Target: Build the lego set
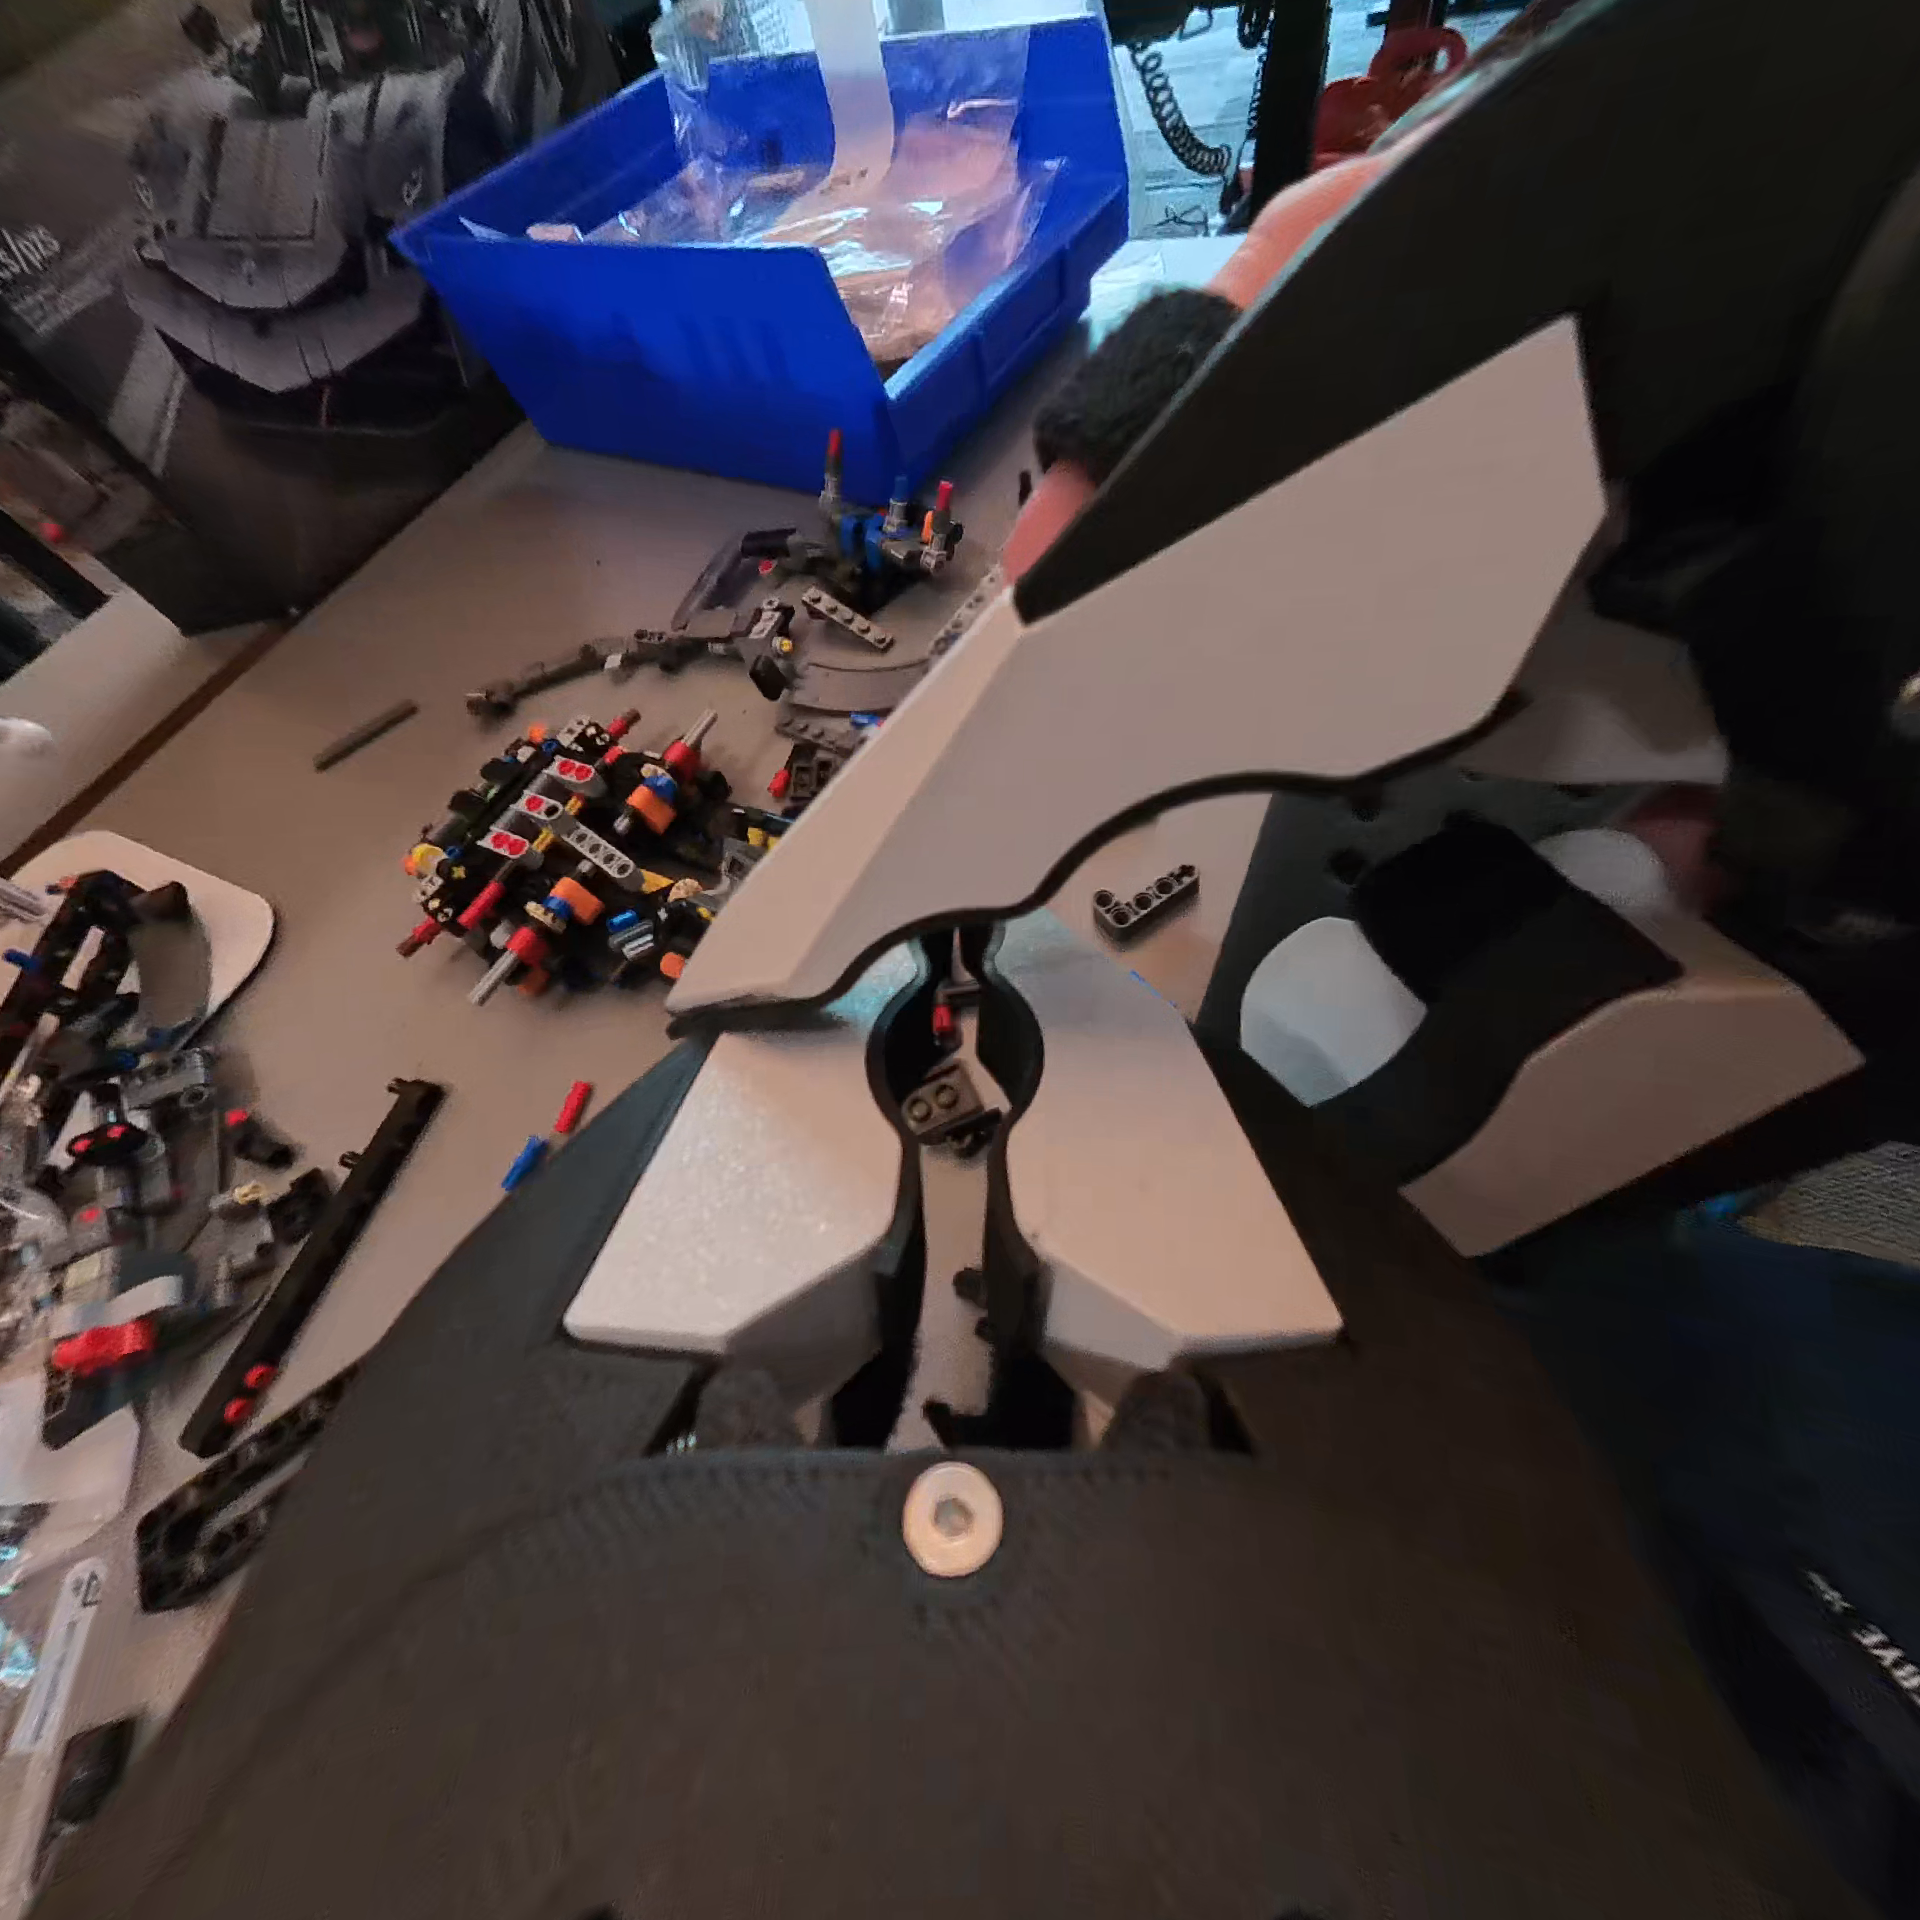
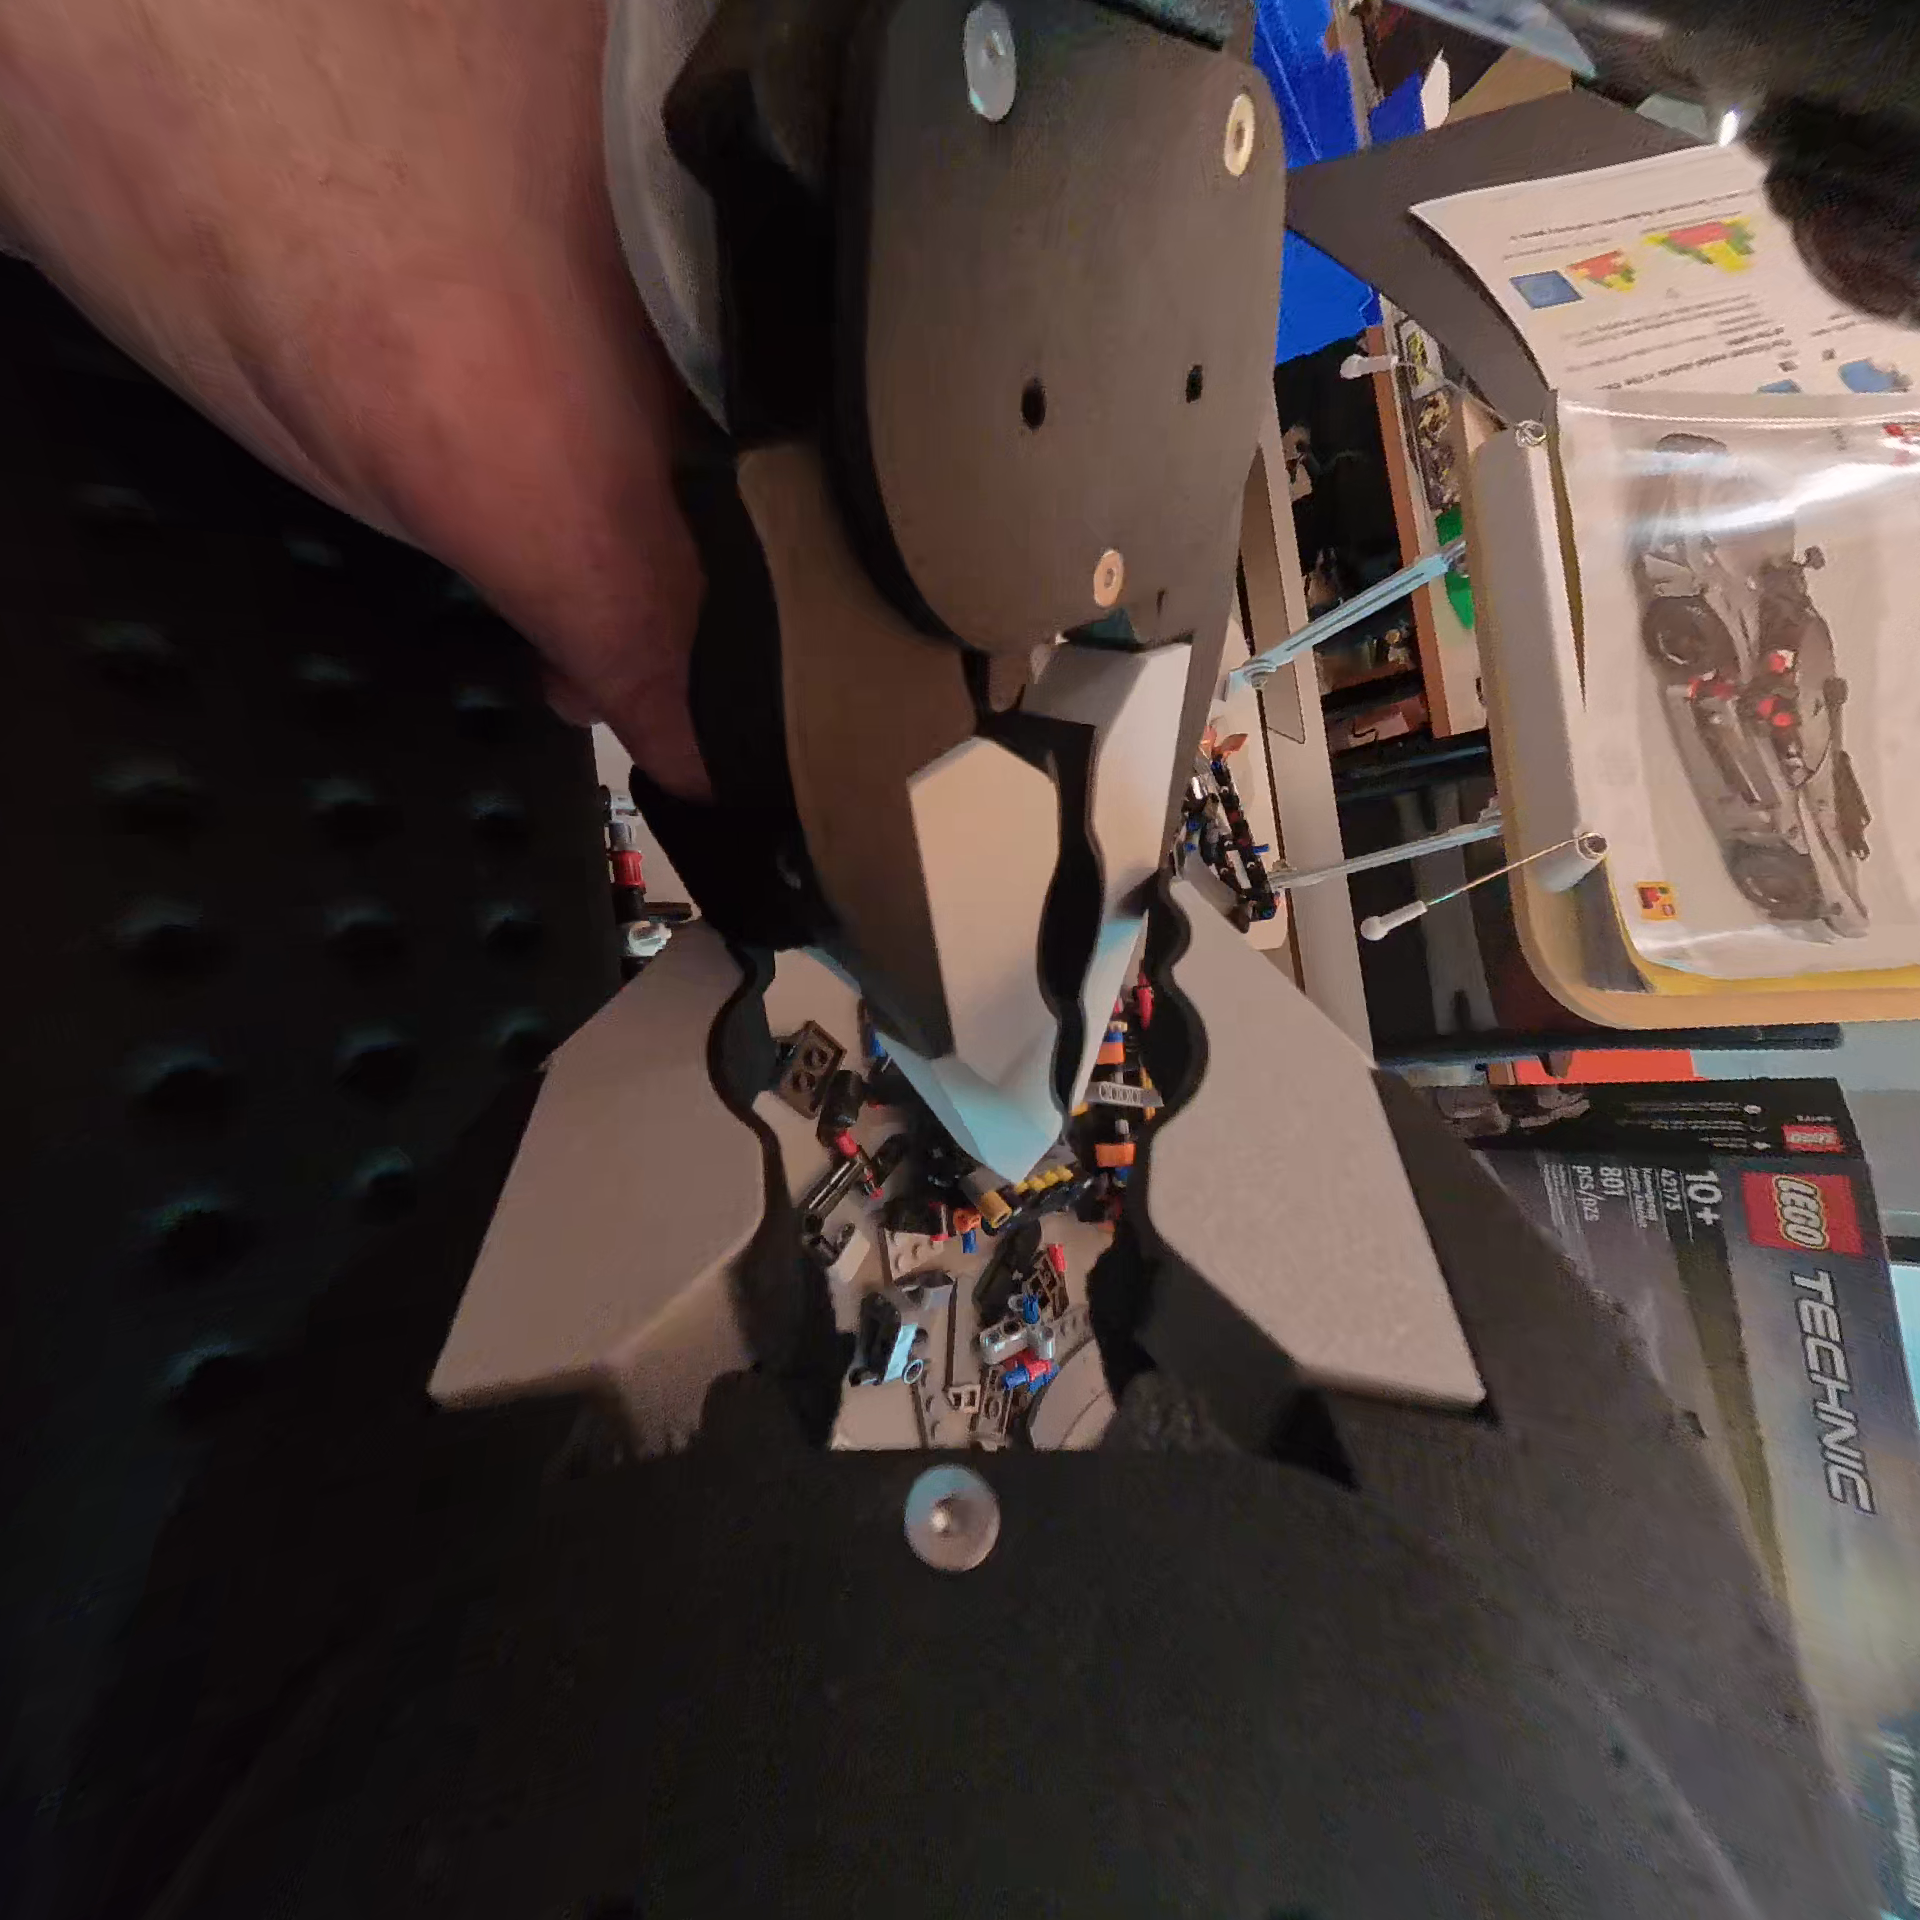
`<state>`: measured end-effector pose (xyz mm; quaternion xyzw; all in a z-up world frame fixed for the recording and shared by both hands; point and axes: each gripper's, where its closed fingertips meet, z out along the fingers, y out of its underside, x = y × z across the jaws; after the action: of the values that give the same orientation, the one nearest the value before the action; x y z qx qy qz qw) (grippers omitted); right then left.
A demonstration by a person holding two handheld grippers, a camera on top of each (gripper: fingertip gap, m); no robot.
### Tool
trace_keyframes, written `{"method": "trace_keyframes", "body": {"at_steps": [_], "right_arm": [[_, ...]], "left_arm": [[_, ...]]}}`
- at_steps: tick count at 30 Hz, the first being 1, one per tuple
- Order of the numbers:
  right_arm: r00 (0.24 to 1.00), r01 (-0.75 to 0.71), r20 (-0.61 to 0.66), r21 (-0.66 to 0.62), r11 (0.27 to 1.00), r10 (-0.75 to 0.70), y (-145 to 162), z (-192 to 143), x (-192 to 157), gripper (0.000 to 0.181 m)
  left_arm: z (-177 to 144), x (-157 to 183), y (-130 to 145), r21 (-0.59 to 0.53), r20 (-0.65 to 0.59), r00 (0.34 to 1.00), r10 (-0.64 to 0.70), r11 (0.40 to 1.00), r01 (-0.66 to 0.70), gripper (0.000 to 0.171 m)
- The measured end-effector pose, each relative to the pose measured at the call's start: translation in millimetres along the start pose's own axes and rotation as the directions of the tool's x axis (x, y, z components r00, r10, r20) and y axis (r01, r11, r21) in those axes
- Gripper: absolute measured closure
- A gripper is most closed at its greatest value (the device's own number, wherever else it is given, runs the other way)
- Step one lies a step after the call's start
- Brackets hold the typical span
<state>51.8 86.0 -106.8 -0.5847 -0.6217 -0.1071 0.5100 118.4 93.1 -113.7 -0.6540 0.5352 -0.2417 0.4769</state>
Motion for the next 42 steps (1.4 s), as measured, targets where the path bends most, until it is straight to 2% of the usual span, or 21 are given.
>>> {"method": "trace_keyframes", "body": {"at_steps": [5, 9, 14, 17, 19, 24, 27, 31, 32, 34, 36, 40, 42], "right_arm": [[1.0, -0.004, -0.009, 0.045, 0.999, 0.005, -3.1, -3.6, 2.8, 0.113], [0.997, 0.058, -0.047, -0.04, 0.997, -0.06, 3.3, -2.8, 3.4, 0.118], [0.998, 0.049, -0.031, -0.039, 0.998, -0.051, 1.7, -6.1, 2.0, 0.119], [1.0, 0.013, 0.01, -0.003, 1.0, -0.013, 0.8, -14.1, 2.6, 0.123], [1.0, -0.008, 0.016, 0.031, 0.999, 0.008, -1.8, -23.9, 6.8, 0.128], [1.0, -0.026, 0.019, 0.06, 0.998, 0.025, -9.0, -41.0, 11.3, 0.131], [0.991, -0.11, 0.098, 0.186, 0.976, 0.093, -35.2, -53.3, 5.2, 0.129], [0.995, -0.073, 0.075, 0.123, 0.99, 0.064, -28.6, -37.4, -0.5, 0.135], [0.995, -0.059, 0.083, 0.12, 0.991, 0.049, -28.5, -34.3, -4.9, 0.142], [0.996, -0.054, 0.08, 0.133, 0.99, 0.044, -29.7, -32.2, -5.9, 0.149], [0.991, -0.101, 0.107, 0.162, 0.982, 0.084, -31.6, -31.9, -5.3, 0.149], [0.961, -0.24, 0.194, 0.221, 0.945, 0.198, -33.1, -35.3, -2.5, 0.15], [0.961, -0.243, 0.186, 0.228, 0.943, 0.203, -32.0, -34.9, -0.5, 0.151]], "left_arm": [[0.4, 0.0, -3.2, 0.03, 0.019, 0.998, 0.062, 0.998, -0.063, 0.171], [6.1, -5.7, 0.4, 0.009, 0.099, 0.988, 0.116, 0.993, -0.117, 0.171], [4.2, -1.2, 2.0, -0.01, 0.071, 0.992, 0.1, 0.995, -0.099, 0.171], [4.2, -5.7, 5.1, -0.045, 0.083, 0.996, 0.011, 0.999, -0.007, 0.171], [5.9, -3.8, 10.0, -0.081, 0.037, 0.998, -0.043, 0.996, 0.046, 0.171], [7.9, -3.6, 14.7, -0.134, -0.01, 0.997, -0.073, 0.989, 0.071, 0.171], [9.9, -2.4, 9.5, -0.113, -0.01, 0.997, -0.079, 0.991, 0.078, 0.171], [14.1, -8.1, 19.2, -0.186, 0.042, 0.999, -0.008, 0.982, 0.016, 0.171], [13.5, -12.9, 21.2, -0.194, 0.071, 0.997, 0.005, 0.981, 0.009, 0.171], [12.2, -11.5, 18.8, -0.174, 0.046, 0.999, -0.012, 0.985, 0.02, 0.171], [10.6, -13.6, 22.6, -0.209, 0.066, 0.998, -0.019, 0.977, 0.033, 0.171], [12.0, 1.9, 27.1, -0.284, -0.048, 0.989, -0.143, 0.951, 0.124, 0.171], [12.3, 1.3, 30.6, -0.309, -0.048, 0.988, -0.146, 0.943, 0.124, 0.171]]}}
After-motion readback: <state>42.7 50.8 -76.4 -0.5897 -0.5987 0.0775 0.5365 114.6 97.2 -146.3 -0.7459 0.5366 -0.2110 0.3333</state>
